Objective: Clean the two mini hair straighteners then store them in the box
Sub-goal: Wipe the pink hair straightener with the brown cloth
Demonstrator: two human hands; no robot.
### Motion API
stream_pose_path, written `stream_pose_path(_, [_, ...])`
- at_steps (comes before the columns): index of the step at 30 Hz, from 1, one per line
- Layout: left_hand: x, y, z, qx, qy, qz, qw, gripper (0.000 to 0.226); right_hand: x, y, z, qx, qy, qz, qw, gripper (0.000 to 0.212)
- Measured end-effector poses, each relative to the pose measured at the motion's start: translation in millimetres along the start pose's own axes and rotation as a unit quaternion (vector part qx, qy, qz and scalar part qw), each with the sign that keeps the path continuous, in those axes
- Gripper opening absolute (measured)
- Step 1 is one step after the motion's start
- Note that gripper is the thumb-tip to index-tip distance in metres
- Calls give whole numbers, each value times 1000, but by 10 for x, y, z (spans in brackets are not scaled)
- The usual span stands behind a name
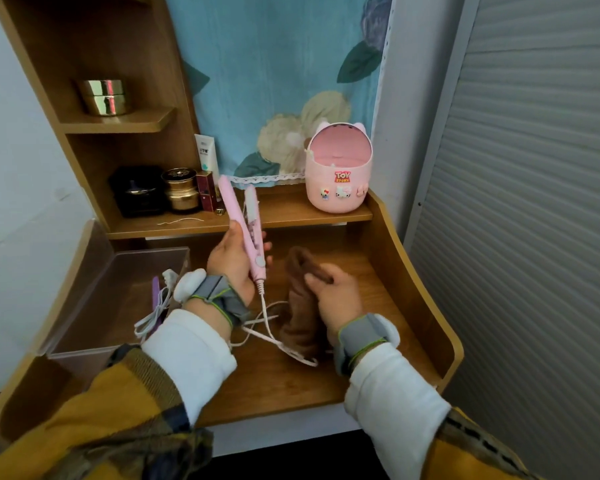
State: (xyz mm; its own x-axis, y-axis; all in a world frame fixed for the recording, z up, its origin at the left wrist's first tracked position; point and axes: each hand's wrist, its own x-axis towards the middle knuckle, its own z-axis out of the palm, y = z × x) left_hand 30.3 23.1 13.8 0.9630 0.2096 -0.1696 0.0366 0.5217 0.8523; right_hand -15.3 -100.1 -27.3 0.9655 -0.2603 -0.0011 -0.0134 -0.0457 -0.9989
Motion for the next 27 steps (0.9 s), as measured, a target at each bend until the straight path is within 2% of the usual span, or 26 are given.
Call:
stream_pose_path(2, [-55,-21,7,-29,-16,-7,999,44,-3,-89,-24,173,-15,26,984,18])
stream_pose_path(4, [-97,-86,11,-76,-21,-11,997,41,-51,-160,24,206,-91,-1,974,20])
stream_pose_path(5, [-106,-111,15,-89,-30,-7,996,40,-117,-176,95,174,-124,-34,976,22])
stream_pose_path(6, [-122,-125,32,-91,-38,-2,995,39,-163,-139,181,90,-131,-83,984,24])
stream_pose_path(9, [-149,-135,86,-97,-47,-11,994,37,-153,-12,332,-129,-82,-214,965,31])
stream_pose_path(12, [-136,-125,104,-143,-68,-57,986,36,-82,-49,248,-157,-65,-253,952,33])
stream_pose_path(19, [-112,-96,166,-177,-14,-22,984,29,-53,-96,15,-97,-98,-198,970,35])
stream_pose_path(23, [-95,-22,136,-169,17,8,985,32,54,-54,-169,-134,-181,-173,959,32])
stream_pose_path(25, [-77,-11,112,-173,19,8,985,33,63,-25,-250,-78,-190,-140,969,29])
stream_pose_path(27, [-58,-4,83,-173,-1,6,985,31,65,-20,-300,8,-152,-77,985,27])
